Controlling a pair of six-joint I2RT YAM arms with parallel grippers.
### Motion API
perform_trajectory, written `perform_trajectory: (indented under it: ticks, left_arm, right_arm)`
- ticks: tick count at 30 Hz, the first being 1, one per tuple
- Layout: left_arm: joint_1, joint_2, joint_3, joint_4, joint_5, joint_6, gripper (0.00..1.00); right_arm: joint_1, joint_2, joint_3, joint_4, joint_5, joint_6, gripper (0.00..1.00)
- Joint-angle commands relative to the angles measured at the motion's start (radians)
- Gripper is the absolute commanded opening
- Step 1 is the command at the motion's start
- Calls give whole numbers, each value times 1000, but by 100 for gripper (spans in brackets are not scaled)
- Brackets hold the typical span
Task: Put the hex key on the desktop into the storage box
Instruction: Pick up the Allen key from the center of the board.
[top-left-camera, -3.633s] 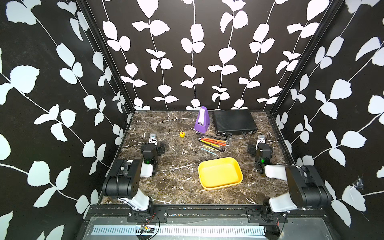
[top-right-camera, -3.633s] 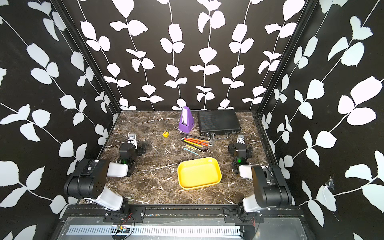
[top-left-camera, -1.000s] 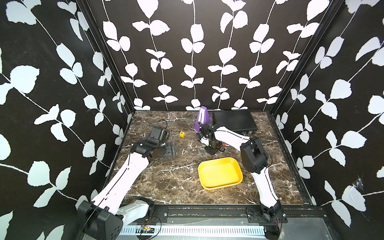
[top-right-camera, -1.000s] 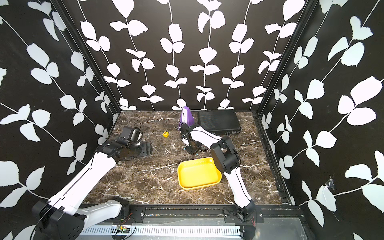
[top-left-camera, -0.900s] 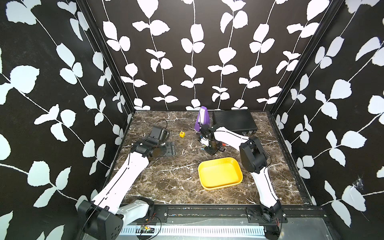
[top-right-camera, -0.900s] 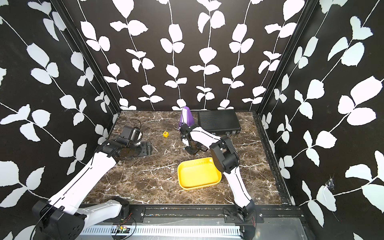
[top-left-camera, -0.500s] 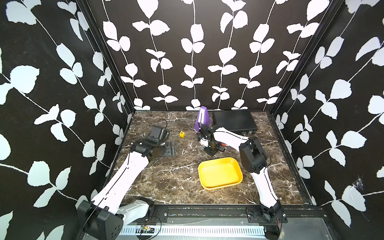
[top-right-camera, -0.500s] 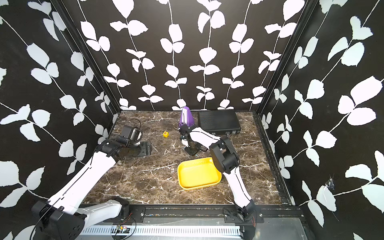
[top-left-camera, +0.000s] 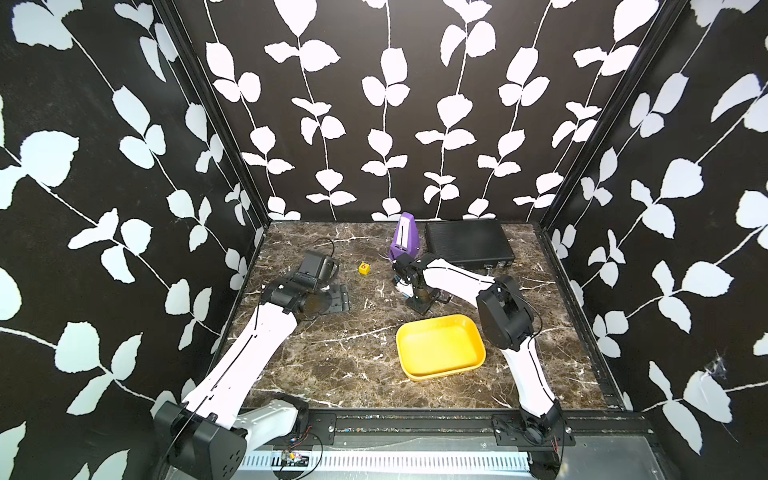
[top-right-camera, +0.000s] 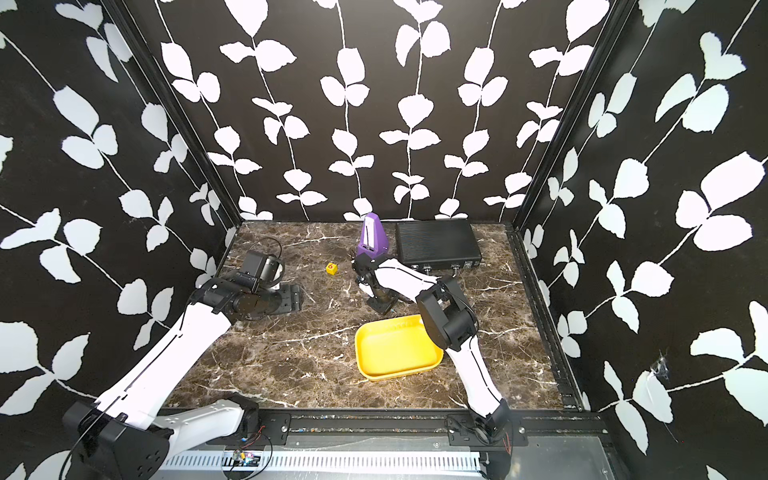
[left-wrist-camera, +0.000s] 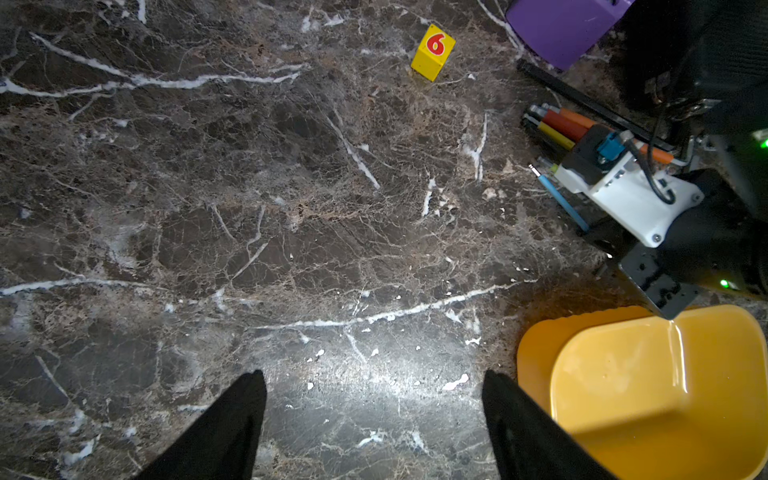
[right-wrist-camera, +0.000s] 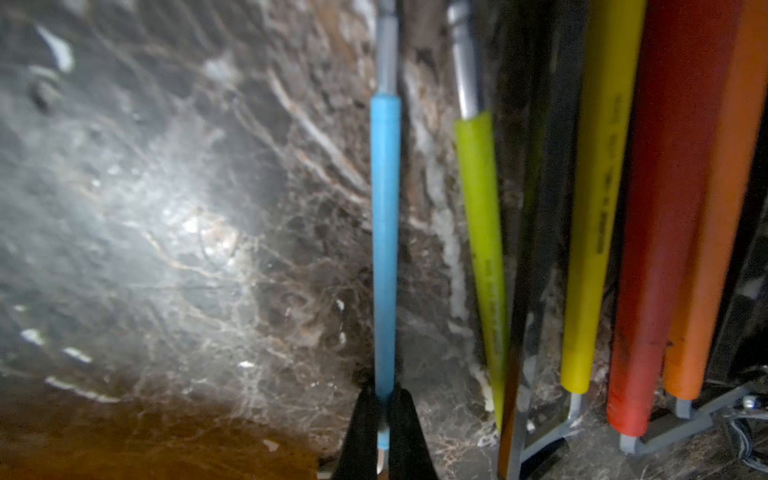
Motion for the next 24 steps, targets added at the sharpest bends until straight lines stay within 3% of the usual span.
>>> perform_trajectory:
  ticks: [1, 17, 24]
  left_arm:
    - [-4, -24, 16, -26, -13, 5, 83]
    - [-4, -49, -15, 12, -32, 12, 83]
    - [-5, -42, -20, 41, -22, 24, 83]
  right_arm:
    - [14, -60, -16, 32, 29, -25, 0]
    - [59, -272, -22, -28, 66, -98, 0]
    - [105, -463, -227, -19, 27, -175, 0]
